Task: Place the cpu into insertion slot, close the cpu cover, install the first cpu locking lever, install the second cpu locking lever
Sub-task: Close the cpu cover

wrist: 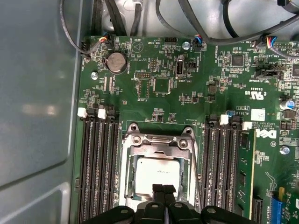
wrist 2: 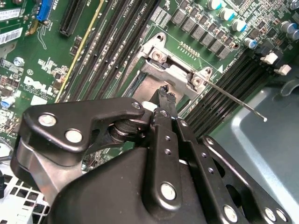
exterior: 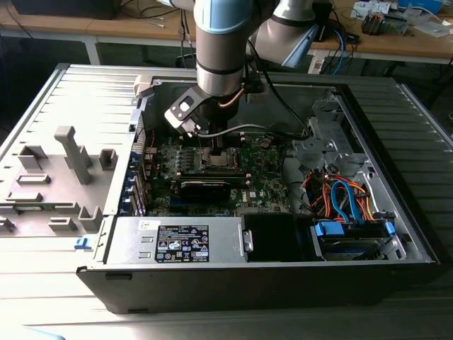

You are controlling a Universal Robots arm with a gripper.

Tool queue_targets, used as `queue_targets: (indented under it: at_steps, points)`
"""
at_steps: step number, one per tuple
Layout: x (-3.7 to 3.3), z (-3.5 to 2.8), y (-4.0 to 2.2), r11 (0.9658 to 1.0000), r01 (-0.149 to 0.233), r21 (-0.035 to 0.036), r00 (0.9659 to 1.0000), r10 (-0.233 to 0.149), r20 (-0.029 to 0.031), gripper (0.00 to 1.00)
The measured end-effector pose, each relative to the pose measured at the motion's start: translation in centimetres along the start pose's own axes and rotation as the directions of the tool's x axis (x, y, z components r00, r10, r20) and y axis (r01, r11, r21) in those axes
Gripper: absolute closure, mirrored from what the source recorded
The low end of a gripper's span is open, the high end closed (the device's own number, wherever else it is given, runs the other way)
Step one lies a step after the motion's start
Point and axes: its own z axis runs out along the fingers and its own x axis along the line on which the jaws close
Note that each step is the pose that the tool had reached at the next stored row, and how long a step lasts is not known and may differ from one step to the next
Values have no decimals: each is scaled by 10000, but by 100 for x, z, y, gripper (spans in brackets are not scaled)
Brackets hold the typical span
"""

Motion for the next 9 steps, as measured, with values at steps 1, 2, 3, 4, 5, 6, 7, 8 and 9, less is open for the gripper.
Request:
queue_targets:
  at_steps: [1,2,3,4,5,6,7,8,9]
  points:
    - [-1,13,-1,10000,1,0,10000,-1,0,89]
    - [-2,37,-3,10000,1,0,10000,-1,-1,89]
    - [-3,59,-4,10000,-1,8,10000,1,10,89]
    - [-2,66,-4,10000,-2,43,10000,2,20,89]
    - [-1,70,-5,10000,-7,99,10000,6,30,89]
    - [0,72,-5,9998,-12,174,10000,11,42,89]
    - [2,73,-4,9996,-18,267,10000,17,57,89]
    - [5,75,-4,9992,-29,410,10000,25,85,89]
    - [11,76,-3,9987,-39,518,9999,31,147,89]
